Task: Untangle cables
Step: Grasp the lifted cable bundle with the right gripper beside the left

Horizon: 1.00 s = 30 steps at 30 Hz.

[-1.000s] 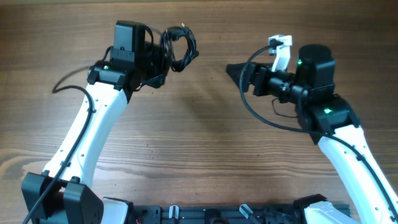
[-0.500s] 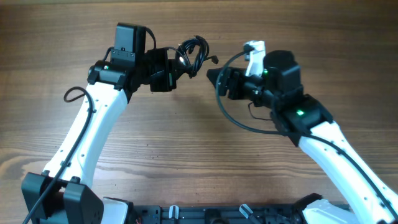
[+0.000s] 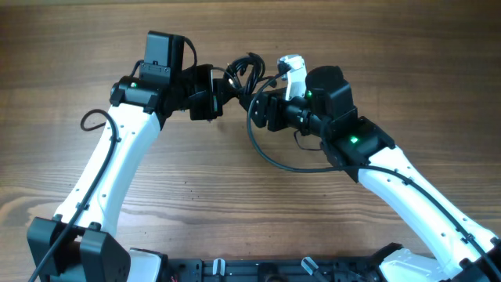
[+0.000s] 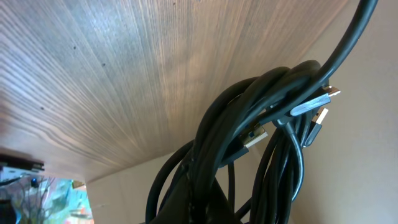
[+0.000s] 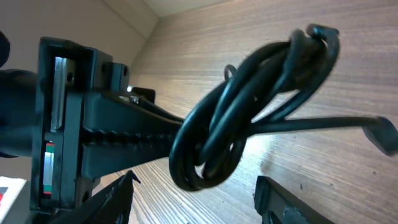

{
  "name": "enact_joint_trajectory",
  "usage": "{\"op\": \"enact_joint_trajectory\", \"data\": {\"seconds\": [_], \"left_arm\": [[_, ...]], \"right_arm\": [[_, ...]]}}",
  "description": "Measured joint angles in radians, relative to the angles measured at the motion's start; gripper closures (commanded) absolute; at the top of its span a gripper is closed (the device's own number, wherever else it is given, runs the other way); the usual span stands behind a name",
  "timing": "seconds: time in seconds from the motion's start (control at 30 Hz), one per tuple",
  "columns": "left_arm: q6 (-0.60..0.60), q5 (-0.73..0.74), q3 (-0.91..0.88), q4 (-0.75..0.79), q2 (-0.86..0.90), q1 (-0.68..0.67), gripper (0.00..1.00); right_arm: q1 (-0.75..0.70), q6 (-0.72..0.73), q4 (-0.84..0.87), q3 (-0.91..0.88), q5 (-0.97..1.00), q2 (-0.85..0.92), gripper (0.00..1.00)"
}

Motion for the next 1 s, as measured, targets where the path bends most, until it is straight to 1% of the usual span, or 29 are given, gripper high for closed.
{"op": "enact_joint_trajectory", "data": {"seconds": [0.23, 0.27, 0.47, 0.57, 0.63, 0.7, 0.8, 0.9, 0.93, 1.0], "left_arm": [[-0.003, 0.038, 0.0, -0.008, 0.0, 0.0, 0.96], [-0.003, 0.038, 0.0, -0.012, 0.001, 0.0, 0.96], [-0.003, 0.054, 0.0, -0.029, 0.003, 0.0, 0.96], [-0.003, 0.074, 0.0, -0.03, 0.003, 0.0, 0.96], [-0.003, 0.081, 0.0, -0.03, 0.003, 0.0, 0.96], [-0.003, 0.083, 0.0, -0.029, 0.003, 0.0, 0.96], [-0.004, 0.082, 0.0, -0.029, 0.005, 0.0, 0.96], [-0.006, 0.074, 0.0, -0.029, 0.006, 0.0, 0.96], [-0.006, 0.069, 0.0, -0.031, 0.007, 0.0, 0.96], [-0.006, 0.052, 0.0, -0.037, 0.007, -0.002, 0.96]], "right_arm": [[0.0, -0.017, 0.016, 0.0, -0.006, 0.054, 0.58], [0.002, -0.017, 0.017, 0.0, -0.009, 0.059, 0.6], [0.006, -0.021, 0.054, 0.001, -0.015, 0.064, 0.62], [0.006, -0.021, 0.072, 0.002, -0.015, 0.064, 0.66], [0.007, -0.021, 0.075, 0.002, -0.016, 0.064, 0.71], [0.007, -0.02, 0.076, 0.002, -0.022, 0.064, 0.78], [0.009, -0.021, 0.075, 0.003, -0.028, 0.065, 0.83], [0.008, -0.024, 0.067, 0.003, -0.027, 0.065, 0.93], [0.008, -0.027, 0.063, 0.004, -0.027, 0.065, 0.96], [0.008, -0.028, 0.044, 0.006, -0.027, 0.065, 0.96]]}}
